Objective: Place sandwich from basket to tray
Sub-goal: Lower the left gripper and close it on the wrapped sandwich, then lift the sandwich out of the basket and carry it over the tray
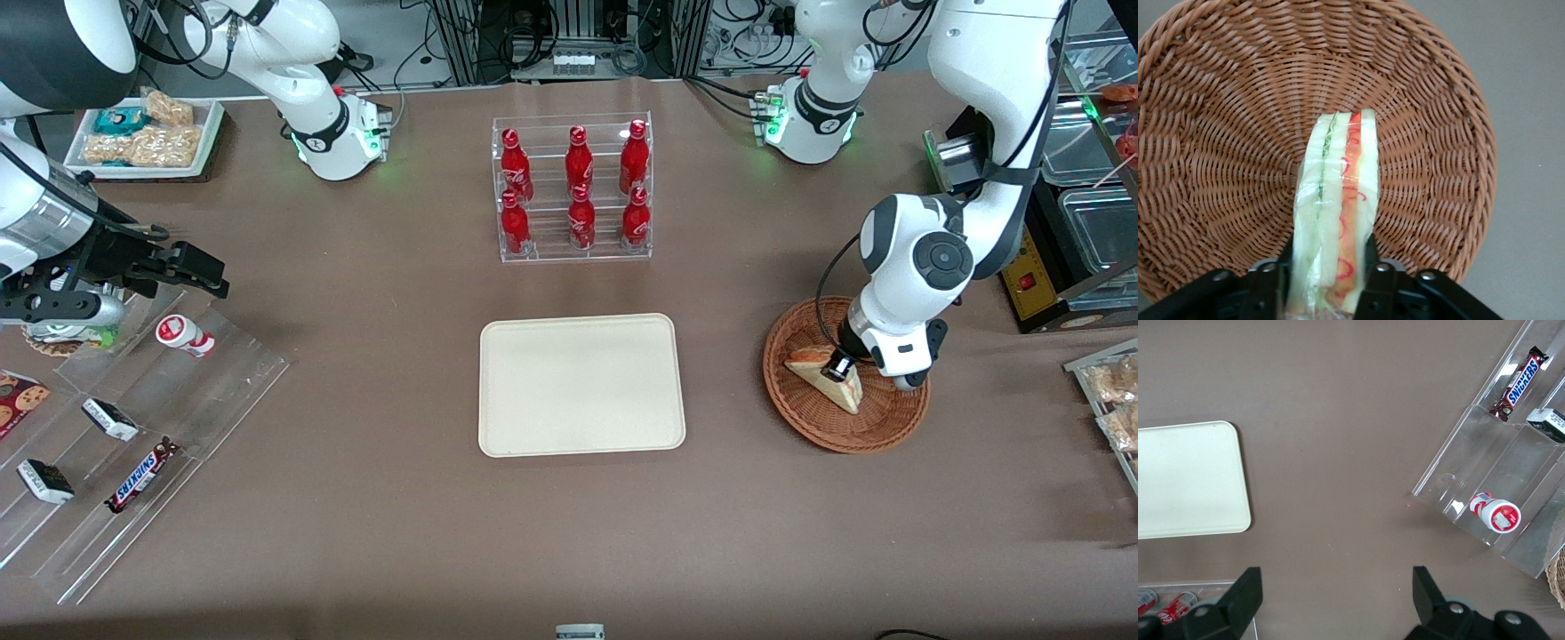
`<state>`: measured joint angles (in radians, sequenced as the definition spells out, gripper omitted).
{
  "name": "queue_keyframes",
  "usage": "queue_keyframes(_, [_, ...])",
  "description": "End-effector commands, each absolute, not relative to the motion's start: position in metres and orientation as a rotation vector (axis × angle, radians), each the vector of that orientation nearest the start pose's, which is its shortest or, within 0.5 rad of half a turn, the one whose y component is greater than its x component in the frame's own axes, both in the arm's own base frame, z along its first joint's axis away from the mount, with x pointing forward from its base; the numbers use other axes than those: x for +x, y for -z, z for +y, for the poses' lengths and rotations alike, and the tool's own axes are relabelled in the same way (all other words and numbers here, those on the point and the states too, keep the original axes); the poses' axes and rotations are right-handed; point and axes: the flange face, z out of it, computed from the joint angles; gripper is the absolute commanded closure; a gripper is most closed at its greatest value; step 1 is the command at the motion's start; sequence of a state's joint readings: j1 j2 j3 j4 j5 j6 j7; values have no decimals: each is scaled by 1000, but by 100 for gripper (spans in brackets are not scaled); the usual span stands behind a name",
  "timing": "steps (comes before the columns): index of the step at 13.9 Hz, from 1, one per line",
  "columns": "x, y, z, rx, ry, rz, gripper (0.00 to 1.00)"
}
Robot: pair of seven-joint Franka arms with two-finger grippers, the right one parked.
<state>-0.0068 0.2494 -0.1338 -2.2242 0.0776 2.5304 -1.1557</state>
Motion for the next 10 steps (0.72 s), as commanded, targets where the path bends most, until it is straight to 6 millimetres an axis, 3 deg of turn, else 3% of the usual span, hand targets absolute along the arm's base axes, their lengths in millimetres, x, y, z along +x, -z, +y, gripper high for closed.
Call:
queue_keyframes(1, [565,-298,-85,-2823,132,-1366,97])
queue_keyframes(2, [571,-319,-88,-2806,113,-1289,97])
queue_keyframes(4, [588,-373,-122,-2792,66,-1154,97])
queue_keyframes(6, [595,-411,-181,-2854,90,-1002,97])
queue_keyframes(7, [593,-420,-212,-2900,118,-906,97])
queue_keyframes(10, [566,-405,-304,-3017,104,-513,96])
